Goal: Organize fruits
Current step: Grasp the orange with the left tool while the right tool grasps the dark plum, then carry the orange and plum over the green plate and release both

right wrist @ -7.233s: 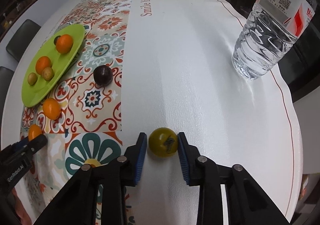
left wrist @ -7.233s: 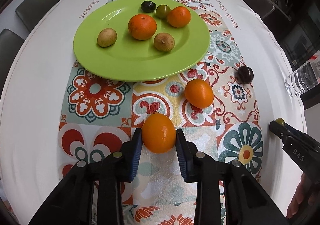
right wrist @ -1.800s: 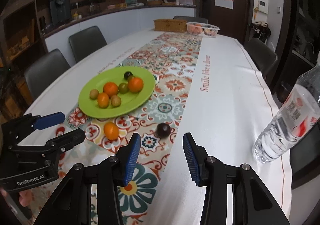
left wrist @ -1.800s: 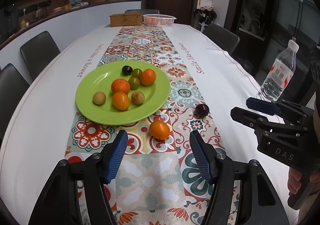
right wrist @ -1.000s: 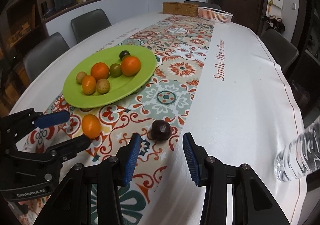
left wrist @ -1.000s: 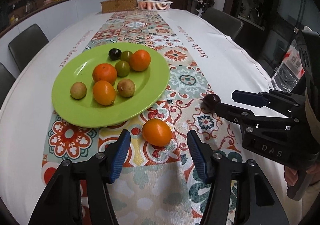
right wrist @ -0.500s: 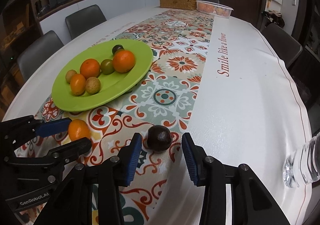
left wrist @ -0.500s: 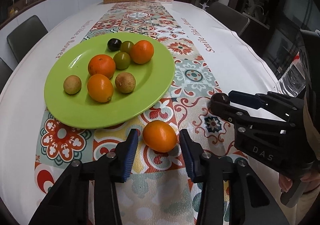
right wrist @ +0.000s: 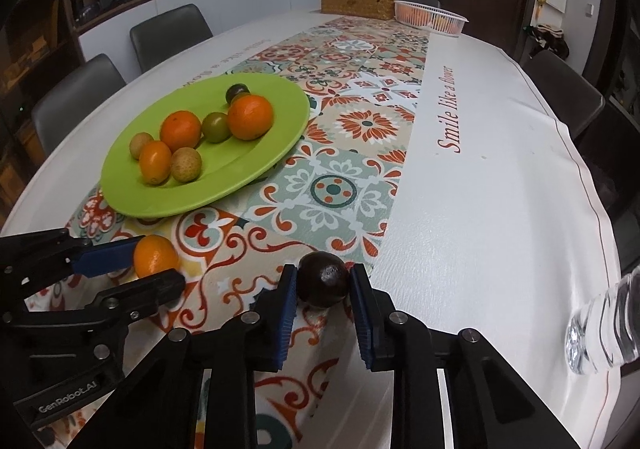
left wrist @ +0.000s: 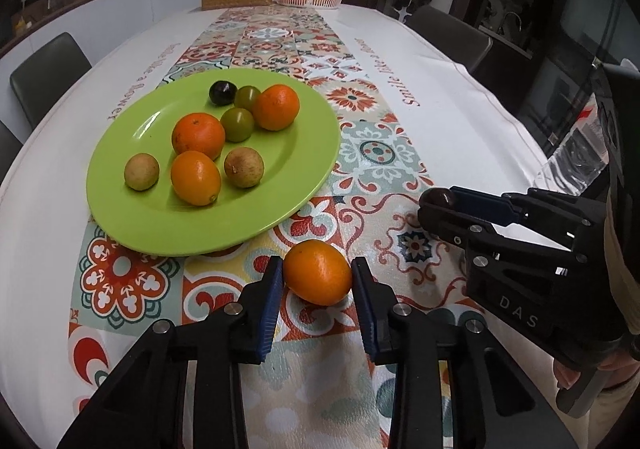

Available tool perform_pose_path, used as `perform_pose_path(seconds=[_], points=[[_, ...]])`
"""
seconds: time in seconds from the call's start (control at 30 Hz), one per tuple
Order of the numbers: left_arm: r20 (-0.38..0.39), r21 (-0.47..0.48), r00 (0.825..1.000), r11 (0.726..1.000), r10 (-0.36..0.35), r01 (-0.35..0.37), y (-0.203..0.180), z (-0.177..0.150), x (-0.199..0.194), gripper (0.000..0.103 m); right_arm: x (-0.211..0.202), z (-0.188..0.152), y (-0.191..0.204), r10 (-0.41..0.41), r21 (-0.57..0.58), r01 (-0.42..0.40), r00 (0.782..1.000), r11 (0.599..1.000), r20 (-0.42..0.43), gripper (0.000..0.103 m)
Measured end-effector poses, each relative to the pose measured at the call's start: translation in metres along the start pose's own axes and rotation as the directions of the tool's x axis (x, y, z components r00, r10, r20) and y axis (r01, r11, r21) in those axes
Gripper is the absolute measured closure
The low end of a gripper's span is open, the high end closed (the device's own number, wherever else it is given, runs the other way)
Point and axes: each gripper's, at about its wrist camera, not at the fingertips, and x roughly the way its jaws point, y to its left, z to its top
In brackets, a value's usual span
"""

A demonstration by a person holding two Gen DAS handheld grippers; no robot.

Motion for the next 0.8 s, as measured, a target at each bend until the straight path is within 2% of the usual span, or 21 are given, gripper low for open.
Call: perform_pose_path(seconds=[0.37, 0.8], points=[[0.067, 0.009, 0.998, 1.0, -0.018, 0.018, -0.005, -0.002, -0.038, 0.069, -0.044, -0.004, 0.015, 0.018, 0.001, -0.018, 0.997, 1.0, 0.073, 0.076], [0.139, -0.012, 0.99, 1.0, -0.025, 0.027, 0.007, -0.017, -0.09, 0.069, -0.094, -0.006, 0.041, 0.039, -0.006, -0.038, 0.987, 0.999, 0.157, 0.076]])
